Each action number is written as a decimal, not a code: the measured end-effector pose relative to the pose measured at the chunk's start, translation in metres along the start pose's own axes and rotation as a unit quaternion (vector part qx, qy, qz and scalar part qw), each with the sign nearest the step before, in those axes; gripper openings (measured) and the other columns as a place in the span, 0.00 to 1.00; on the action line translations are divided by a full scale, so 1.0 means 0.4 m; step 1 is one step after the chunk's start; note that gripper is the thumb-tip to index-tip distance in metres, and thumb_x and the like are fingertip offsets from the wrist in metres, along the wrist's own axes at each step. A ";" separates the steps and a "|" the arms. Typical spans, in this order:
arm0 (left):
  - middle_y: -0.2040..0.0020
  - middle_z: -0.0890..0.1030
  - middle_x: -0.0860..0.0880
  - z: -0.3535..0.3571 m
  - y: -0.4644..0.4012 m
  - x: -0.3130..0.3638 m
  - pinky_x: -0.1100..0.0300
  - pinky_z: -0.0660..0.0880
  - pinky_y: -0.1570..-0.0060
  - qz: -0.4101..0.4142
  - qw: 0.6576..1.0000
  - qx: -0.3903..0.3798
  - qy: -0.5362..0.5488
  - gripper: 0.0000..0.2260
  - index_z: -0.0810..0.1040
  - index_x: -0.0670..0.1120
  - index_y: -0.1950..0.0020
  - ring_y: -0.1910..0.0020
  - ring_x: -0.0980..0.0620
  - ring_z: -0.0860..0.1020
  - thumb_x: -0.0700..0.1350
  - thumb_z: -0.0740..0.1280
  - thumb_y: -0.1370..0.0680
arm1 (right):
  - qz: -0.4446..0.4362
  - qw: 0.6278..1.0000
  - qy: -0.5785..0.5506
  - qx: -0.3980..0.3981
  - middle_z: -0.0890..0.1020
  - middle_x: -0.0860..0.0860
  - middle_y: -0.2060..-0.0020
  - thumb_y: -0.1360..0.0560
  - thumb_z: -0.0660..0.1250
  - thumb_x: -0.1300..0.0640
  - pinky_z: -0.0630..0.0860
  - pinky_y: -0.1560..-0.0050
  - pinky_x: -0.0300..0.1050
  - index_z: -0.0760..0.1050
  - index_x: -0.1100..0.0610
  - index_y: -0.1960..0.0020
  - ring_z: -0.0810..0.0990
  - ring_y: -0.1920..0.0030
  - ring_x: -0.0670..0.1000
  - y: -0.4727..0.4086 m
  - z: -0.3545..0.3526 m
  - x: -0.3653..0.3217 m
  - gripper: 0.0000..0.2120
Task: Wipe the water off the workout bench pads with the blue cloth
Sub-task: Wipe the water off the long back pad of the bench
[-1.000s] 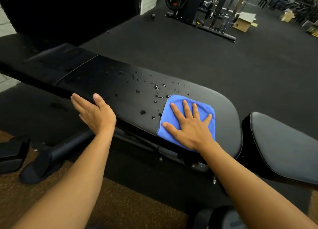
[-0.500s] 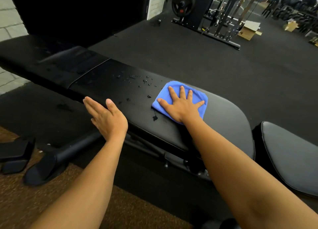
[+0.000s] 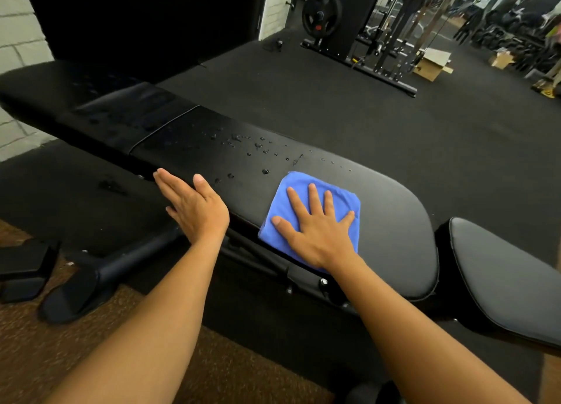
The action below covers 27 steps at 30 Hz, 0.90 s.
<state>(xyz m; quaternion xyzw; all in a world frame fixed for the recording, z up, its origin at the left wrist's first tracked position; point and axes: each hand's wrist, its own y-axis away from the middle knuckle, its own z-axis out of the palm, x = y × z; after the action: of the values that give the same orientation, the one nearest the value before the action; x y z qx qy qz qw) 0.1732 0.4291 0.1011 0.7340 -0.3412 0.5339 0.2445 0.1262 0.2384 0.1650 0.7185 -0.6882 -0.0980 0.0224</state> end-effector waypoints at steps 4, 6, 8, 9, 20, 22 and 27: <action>0.16 0.41 0.48 0.001 0.001 0.000 0.41 0.47 0.20 -0.001 1.000 0.001 0.000 0.31 0.38 0.45 0.17 0.18 0.48 0.53 0.56 0.47 0.15 | -0.011 1.000 0.024 0.008 0.39 0.48 0.19 0.22 0.44 0.29 0.40 0.30 0.78 0.39 0.36 0.20 0.37 0.20 0.58 0.059 0.014 -0.009 0.34; 0.16 0.41 0.48 0.002 0.002 -0.001 0.41 0.47 0.20 -0.001 1.000 0.001 0.002 0.31 0.38 0.45 0.17 0.18 0.48 0.53 0.57 0.47 0.15 | -0.010 0.999 0.031 0.014 0.39 0.48 0.19 0.21 0.44 0.29 0.40 0.30 0.78 0.39 0.37 0.20 0.37 0.20 0.58 0.072 0.022 -0.013 0.33; 0.16 0.41 0.49 0.003 0.003 -0.003 0.41 0.47 0.20 -0.002 1.000 0.002 0.007 0.31 0.39 0.45 0.17 0.18 0.48 0.53 0.57 0.47 0.15 | -0.005 0.999 0.030 0.020 0.39 0.48 0.19 0.21 0.44 0.30 0.40 0.30 0.78 0.39 0.37 0.20 0.36 0.20 0.58 0.068 0.025 -0.016 0.33; 0.16 0.42 0.49 0.004 0.002 -0.003 0.41 0.47 0.20 -0.001 1.000 0.004 0.009 0.31 0.39 0.45 0.17 0.18 0.48 0.52 0.57 0.47 0.15 | -0.003 0.999 0.030 0.023 0.39 0.48 0.19 0.21 0.44 0.29 0.41 0.30 0.78 0.39 0.37 0.20 0.36 0.20 0.58 0.061 0.024 -0.018 0.33; 0.16 0.42 0.49 0.021 -0.007 -0.021 0.42 0.46 0.21 0.007 0.999 0.018 0.036 0.31 0.40 0.47 0.17 0.18 0.49 0.51 0.57 0.47 0.16 | 0.063 0.998 -0.013 0.025 0.41 0.48 0.18 0.27 0.43 0.23 0.36 0.33 0.81 0.44 0.34 0.21 0.37 0.20 0.58 -0.181 -0.002 -0.050 0.38; 0.16 0.42 0.50 0.024 -0.008 -0.021 0.42 0.47 0.21 0.008 0.999 0.022 0.038 0.31 0.40 0.47 0.17 0.18 0.49 0.52 0.57 0.47 0.16 | 0.072 0.997 -0.006 0.028 0.42 0.49 0.18 0.27 0.43 0.23 0.37 0.33 0.81 0.45 0.35 0.20 0.38 0.20 0.59 -0.231 -0.008 -0.054 0.38; 0.16 0.43 0.49 0.024 -0.006 -0.017 0.43 0.47 0.21 0.010 0.999 0.028 0.038 0.30 0.41 0.46 0.17 0.18 0.50 0.52 0.55 0.48 0.15 | 0.087 0.996 0.002 0.030 0.43 0.49 0.18 0.27 0.43 0.23 0.39 0.33 0.81 0.46 0.36 0.20 0.39 0.19 0.59 -0.344 -0.026 -0.058 0.39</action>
<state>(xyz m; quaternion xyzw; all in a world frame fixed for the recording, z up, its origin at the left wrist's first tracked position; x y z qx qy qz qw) 0.1795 0.4253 0.0915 0.7165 -0.3241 0.5727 0.2313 0.2626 0.2676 0.1547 0.6566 -0.7506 -0.0732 0.0109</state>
